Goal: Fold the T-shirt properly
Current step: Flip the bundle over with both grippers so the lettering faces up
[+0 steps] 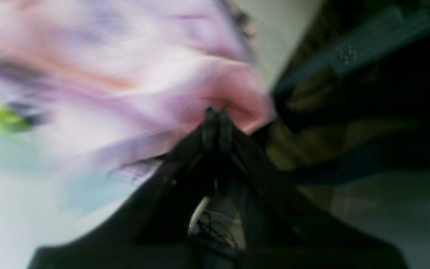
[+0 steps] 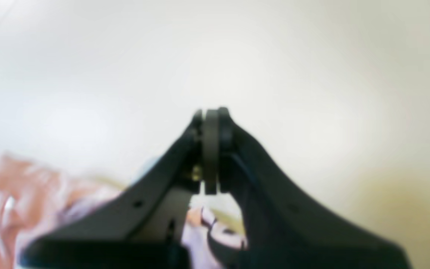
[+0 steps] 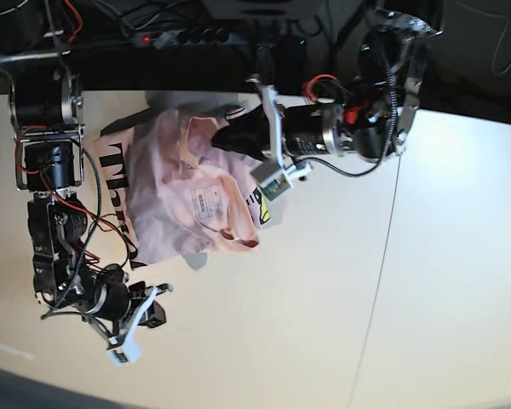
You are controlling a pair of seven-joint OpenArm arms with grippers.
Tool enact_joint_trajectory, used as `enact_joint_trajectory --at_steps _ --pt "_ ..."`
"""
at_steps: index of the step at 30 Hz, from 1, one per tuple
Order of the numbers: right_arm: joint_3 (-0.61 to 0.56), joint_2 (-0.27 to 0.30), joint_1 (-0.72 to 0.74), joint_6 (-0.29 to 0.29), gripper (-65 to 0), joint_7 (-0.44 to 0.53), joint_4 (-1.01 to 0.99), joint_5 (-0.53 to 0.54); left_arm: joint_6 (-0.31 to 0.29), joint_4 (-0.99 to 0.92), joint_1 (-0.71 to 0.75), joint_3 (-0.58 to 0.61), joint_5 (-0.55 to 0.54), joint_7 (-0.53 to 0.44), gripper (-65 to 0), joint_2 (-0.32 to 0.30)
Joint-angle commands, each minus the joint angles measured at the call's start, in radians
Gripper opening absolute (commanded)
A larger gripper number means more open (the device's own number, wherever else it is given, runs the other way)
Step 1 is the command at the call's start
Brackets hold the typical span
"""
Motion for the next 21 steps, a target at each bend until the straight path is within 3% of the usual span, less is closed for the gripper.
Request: enact_joint_trajectory --at_steps 1,10,17,21 --pt "0.005 0.0 0.054 0.009 -65.0 0.031 -0.025 0.009 -0.024 0.024 0.01 0.039 0.024 -0.037 -65.0 0.016" --pt "0.005 -0.08 0.116 0.009 -65.0 0.053 -0.23 -0.049 -0.024 -0.007 0.034 0.243 0.339 -0.179 -65.0 0.097" --pt "0.005 -0.098 0.111 0.01 -65.0 0.048 -0.285 -0.069 -0.024 -0.122 -0.006 0.24 0.373 -0.226 -65.0 0.103" --pt "0.005 -0.097 0.109 0.013 -65.0 -0.033 -0.285 -0.036 -0.014 -0.166 -0.028 0.207 0.441 -0.252 -65.0 0.101"
